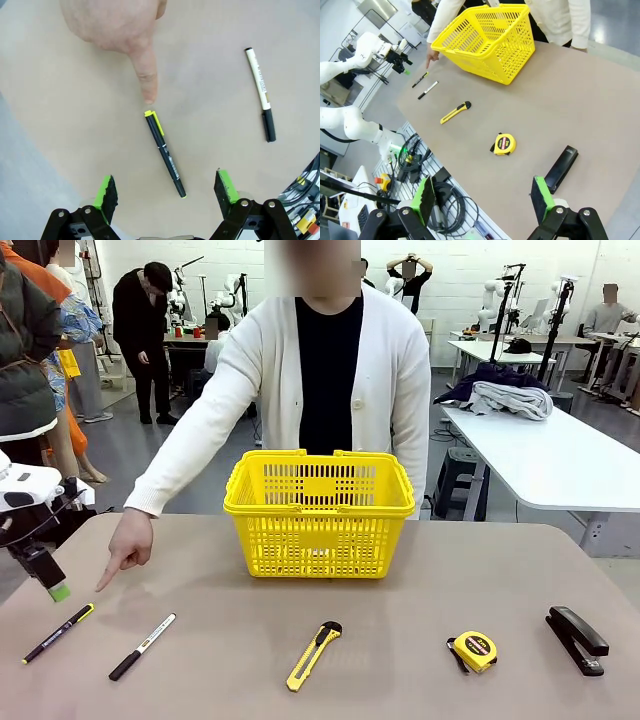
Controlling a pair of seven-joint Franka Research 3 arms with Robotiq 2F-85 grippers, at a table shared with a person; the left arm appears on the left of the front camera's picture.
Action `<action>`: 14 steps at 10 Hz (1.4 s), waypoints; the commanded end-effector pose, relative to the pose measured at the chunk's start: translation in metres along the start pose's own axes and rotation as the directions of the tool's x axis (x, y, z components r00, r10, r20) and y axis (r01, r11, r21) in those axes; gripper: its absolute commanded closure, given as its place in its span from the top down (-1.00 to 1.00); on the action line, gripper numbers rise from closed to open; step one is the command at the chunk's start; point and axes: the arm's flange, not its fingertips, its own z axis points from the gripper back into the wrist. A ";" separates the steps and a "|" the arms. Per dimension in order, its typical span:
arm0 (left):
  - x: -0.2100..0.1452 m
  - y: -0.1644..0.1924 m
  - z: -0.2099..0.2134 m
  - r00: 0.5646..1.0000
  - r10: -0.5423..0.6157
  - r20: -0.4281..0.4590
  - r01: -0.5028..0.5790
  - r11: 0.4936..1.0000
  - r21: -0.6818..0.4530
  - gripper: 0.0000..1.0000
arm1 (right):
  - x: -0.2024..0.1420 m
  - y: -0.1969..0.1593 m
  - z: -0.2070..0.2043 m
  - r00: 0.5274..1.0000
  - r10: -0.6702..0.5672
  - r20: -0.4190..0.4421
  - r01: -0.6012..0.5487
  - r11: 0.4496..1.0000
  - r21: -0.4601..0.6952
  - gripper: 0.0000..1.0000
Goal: Place the items the person wants into the basket.
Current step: Pick up the item the person points to and place it in the Market Basket.
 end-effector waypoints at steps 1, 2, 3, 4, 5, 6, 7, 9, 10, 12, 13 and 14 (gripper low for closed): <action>-0.009 -0.001 -0.026 1.000 -0.011 -0.001 0.011 1.000 0.025 1.00 | 0.001 -0.001 -0.001 1.000 0.014 0.019 -0.014 1.000 0.019 1.00; -0.006 0.002 -0.035 1.000 -0.011 0.004 0.011 0.999 0.036 1.00 | 0.001 -0.001 -0.001 1.000 0.014 0.019 -0.014 1.000 0.019 1.00; -0.004 0.006 -0.042 1.000 -0.013 0.005 0.013 0.998 0.057 1.00 | 0.001 -0.001 -0.001 1.000 0.014 0.019 -0.014 1.000 0.019 1.00; -0.002 0.009 -0.048 1.000 -0.017 -0.002 0.017 0.997 0.071 1.00 | 0.001 -0.001 -0.001 1.000 0.014 0.019 -0.014 1.000 0.019 1.00; 0.000 0.009 -0.056 1.000 -0.014 -0.021 0.016 0.998 0.059 1.00 | 0.001 -0.001 -0.001 1.000 0.014 0.019 -0.014 1.000 0.019 1.00; 0.001 0.005 -0.063 0.999 -0.016 -0.045 0.017 0.999 0.036 1.00 | 0.001 -0.001 -0.001 1.000 0.014 0.019 -0.014 1.000 0.019 1.00; 0.002 0.001 -0.066 0.998 -0.009 -0.056 0.009 1.000 0.003 1.00 | 0.001 -0.001 -0.001 1.000 0.014 0.019 -0.014 1.000 0.019 1.00; 0.002 -0.007 -0.070 0.997 -0.018 -0.071 0.017 1.000 -0.008 1.00 | 0.001 -0.001 -0.001 1.000 0.014 0.019 -0.014 1.000 0.019 1.00; 0.001 -0.011 -0.071 0.997 -0.023 -0.078 0.022 1.000 -0.009 1.00 | 0.001 -0.001 -0.001 1.000 0.014 0.019 -0.014 1.000 0.019 1.00; 0.000 -0.013 -0.074 0.996 -0.023 -0.080 0.023 1.000 -0.002 1.00 | 0.001 -0.001 -0.001 1.000 0.014 0.019 -0.014 1.000 0.019 1.00; -0.001 -0.013 -0.075 0.996 -0.025 -0.082 0.025 1.000 0.002 1.00 | 0.001 -0.001 -0.001 1.000 0.014 0.019 -0.014 1.000 0.019 1.00; -0.003 -0.012 -0.079 0.996 -0.023 -0.087 0.024 1.000 0.002 1.00 | 0.001 -0.001 -0.001 1.000 0.014 0.019 -0.014 1.000 0.019 1.00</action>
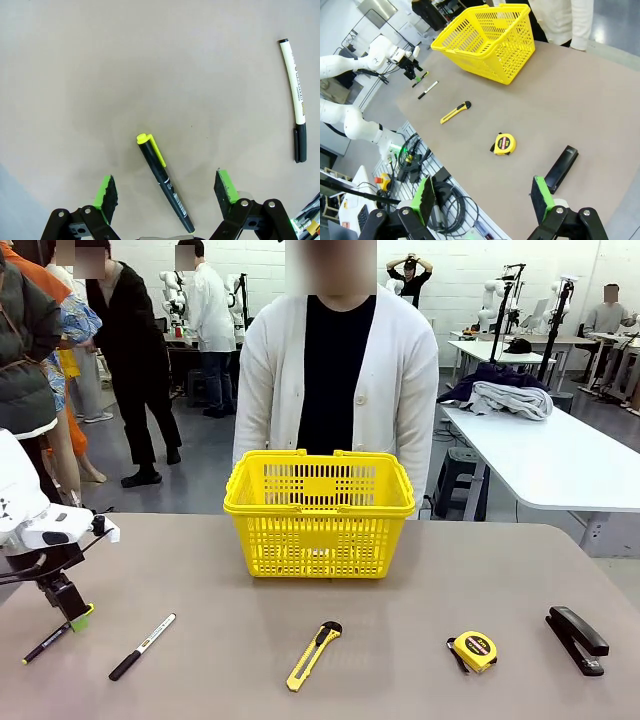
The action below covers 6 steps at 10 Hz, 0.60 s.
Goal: Place the items the person wants into the basket.
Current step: Pick up the item the person points to and place it in the Market Basket.
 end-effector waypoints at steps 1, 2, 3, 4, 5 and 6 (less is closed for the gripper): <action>-0.015 -0.013 -0.010 1.000 0.006 -0.008 -0.005 1.000 0.010 1.00 | 0.001 -0.001 -0.001 1.000 0.013 0.020 -0.013 1.000 0.018 1.00; -0.015 -0.012 -0.010 1.000 0.009 -0.005 -0.009 1.000 0.005 1.00 | 0.001 -0.001 -0.001 1.000 0.013 0.020 -0.013 1.000 0.018 1.00; -0.014 -0.012 -0.010 1.000 0.014 -0.003 -0.014 1.000 0.001 1.00 | 0.001 -0.001 -0.001 1.000 0.013 0.020 -0.013 1.000 0.018 1.00; -0.014 -0.012 -0.010 1.000 0.015 -0.001 -0.015 1.000 0.002 1.00 | 0.001 -0.001 -0.001 1.000 0.013 0.020 -0.013 1.000 0.018 1.00; -0.014 -0.012 -0.010 1.000 0.017 -0.003 -0.017 1.000 0.004 1.00 | 0.001 -0.001 -0.001 1.000 0.013 0.020 -0.013 1.000 0.018 1.00; -0.014 -0.013 -0.011 1.000 0.017 -0.008 -0.017 1.000 0.008 1.00 | 0.001 -0.001 -0.001 1.000 0.013 0.020 -0.013 1.000 0.018 1.00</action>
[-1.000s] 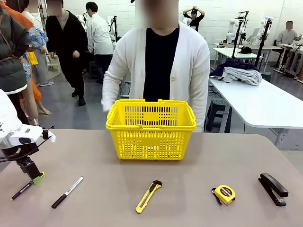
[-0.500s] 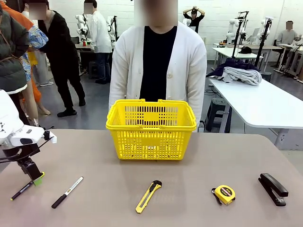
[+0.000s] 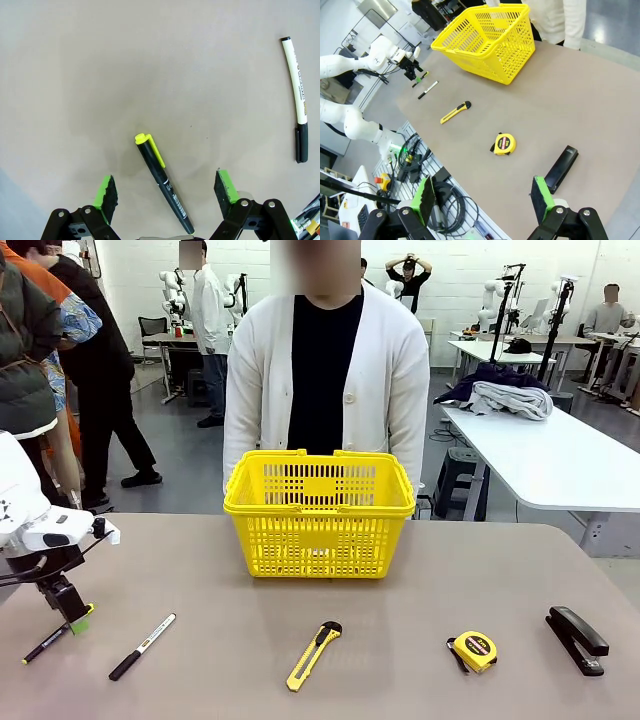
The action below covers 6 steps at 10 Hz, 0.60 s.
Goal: Place the items the person wants into the basket.
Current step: Pick up the item the person points to and place it in the Market Basket.
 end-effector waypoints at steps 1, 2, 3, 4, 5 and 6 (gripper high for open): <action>-0.014 -0.013 -0.008 1.000 0.015 -0.003 -0.015 1.000 0.016 1.00 | 0.001 -0.001 -0.001 1.000 0.013 0.020 -0.013 1.000 0.018 1.00; -0.014 -0.013 -0.009 1.000 0.015 -0.006 -0.015 1.000 0.016 0.94 | 0.001 -0.001 -0.001 1.000 0.013 0.020 -0.013 1.000 0.018 1.00; -0.015 -0.013 -0.010 1.000 0.011 -0.006 -0.011 1.000 0.017 0.57 | 0.001 -0.001 -0.001 1.000 0.013 0.020 -0.013 1.000 0.018 1.00; -0.016 -0.013 -0.011 1.000 0.003 -0.006 -0.003 1.000 0.013 -0.08 | 0.001 -0.001 -0.001 1.000 0.013 0.020 -0.013 1.000 0.018 1.00; -0.017 -0.013 -0.010 1.000 0.000 -0.006 0.000 1.000 0.014 -0.07 | 0.001 -0.001 -0.001 1.000 0.013 0.020 -0.013 1.000 0.018 1.00; -0.018 -0.012 -0.010 1.000 0.002 -0.002 -0.002 1.000 0.013 -1.00 | 0.001 -0.001 -0.001 1.000 0.013 0.020 -0.013 1.000 0.018 1.00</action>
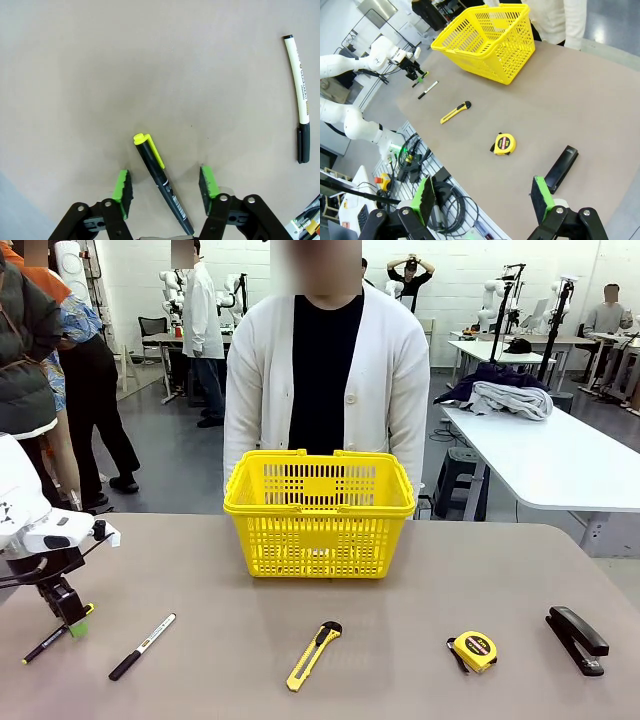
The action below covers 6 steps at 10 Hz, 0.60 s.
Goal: Place the items the person wants into the basket.
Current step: Pick up the item the person points to and place it in the Market Basket.
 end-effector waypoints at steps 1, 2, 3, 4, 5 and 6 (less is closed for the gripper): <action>-0.017 -0.012 -0.006 1.000 -0.001 0.006 0.001 1.000 0.018 -0.25 | 0.001 -0.001 -0.001 1.000 0.013 0.020 -0.013 1.000 0.018 1.00; -0.018 -0.012 -0.006 1.000 -0.002 0.005 0.002 1.000 0.018 -1.00 | 0.001 -0.001 -0.001 1.000 0.013 0.020 -0.013 1.000 0.018 1.00; -0.019 -0.013 -0.007 1.000 -0.003 0.000 0.003 1.000 0.021 -0.68 | 0.001 -0.001 -0.001 1.000 0.013 0.020 -0.013 1.000 0.018 1.00; -0.019 -0.012 -0.006 1.000 -0.005 -0.001 0.005 1.000 0.024 -1.00 | 0.001 -0.001 -0.001 1.000 0.013 0.020 -0.013 1.000 0.018 1.00; -0.020 -0.012 -0.005 1.000 -0.005 -0.003 0.005 1.000 0.028 -1.00 | 0.001 -0.001 -0.001 1.000 0.013 0.020 -0.013 1.000 0.018 1.00; -0.021 -0.011 -0.003 1.000 -0.004 -0.006 0.004 1.000 0.030 -1.00 | 0.001 -0.001 -0.001 1.000 0.013 0.020 -0.013 1.000 0.018 1.00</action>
